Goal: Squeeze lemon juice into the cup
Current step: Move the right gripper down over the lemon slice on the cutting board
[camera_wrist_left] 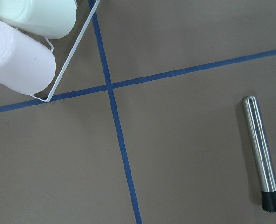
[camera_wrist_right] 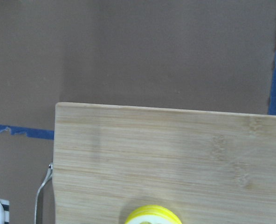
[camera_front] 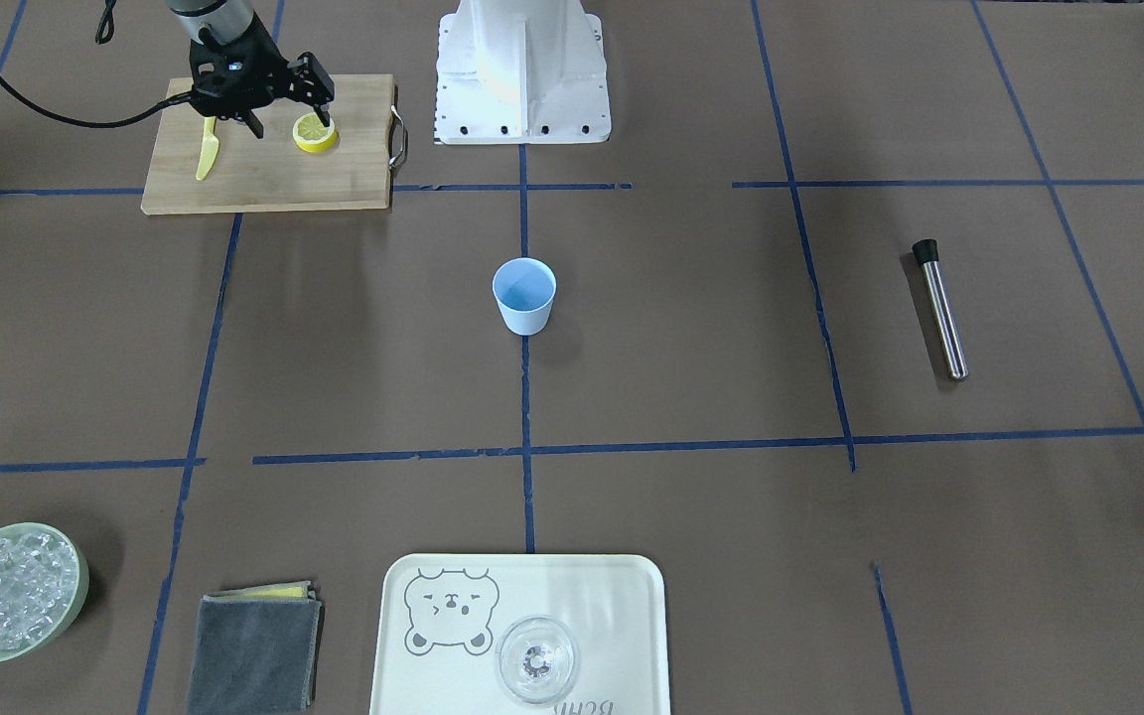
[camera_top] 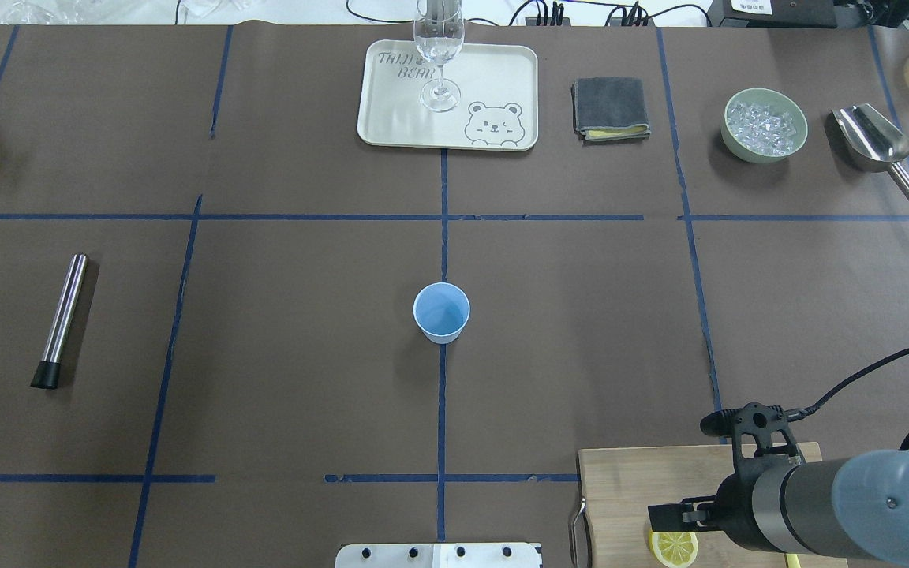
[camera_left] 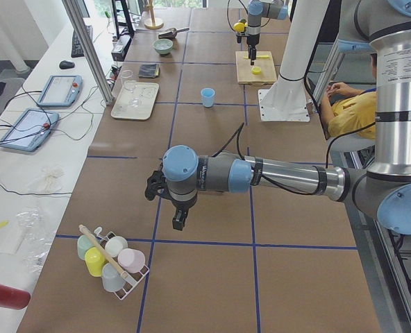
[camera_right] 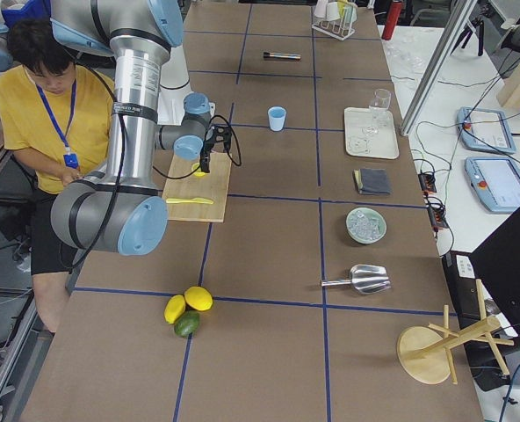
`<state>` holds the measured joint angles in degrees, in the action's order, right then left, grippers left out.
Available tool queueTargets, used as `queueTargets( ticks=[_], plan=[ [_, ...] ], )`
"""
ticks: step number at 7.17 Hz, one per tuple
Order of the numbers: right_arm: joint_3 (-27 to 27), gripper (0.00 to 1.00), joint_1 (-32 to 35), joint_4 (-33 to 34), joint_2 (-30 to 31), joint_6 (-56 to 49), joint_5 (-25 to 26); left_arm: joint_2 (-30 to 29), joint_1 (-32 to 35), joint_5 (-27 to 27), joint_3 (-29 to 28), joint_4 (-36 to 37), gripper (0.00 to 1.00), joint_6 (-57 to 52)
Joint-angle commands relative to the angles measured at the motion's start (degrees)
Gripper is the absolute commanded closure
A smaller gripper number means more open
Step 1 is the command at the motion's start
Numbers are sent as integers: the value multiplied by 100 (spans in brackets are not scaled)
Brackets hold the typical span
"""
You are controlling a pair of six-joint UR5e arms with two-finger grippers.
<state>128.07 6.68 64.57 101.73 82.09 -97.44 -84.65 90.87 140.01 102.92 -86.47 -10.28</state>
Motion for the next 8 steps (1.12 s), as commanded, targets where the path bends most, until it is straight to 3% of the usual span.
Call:
queueTargets(
  ticks=[1,8],
  plan=[
    [-290,0,-263,20,-249,105,347,2,-8,9,8,-1,0,0],
    [-493,0,-509,29,-242,384,366,2,1,18,52,7,0,8]
  ],
)
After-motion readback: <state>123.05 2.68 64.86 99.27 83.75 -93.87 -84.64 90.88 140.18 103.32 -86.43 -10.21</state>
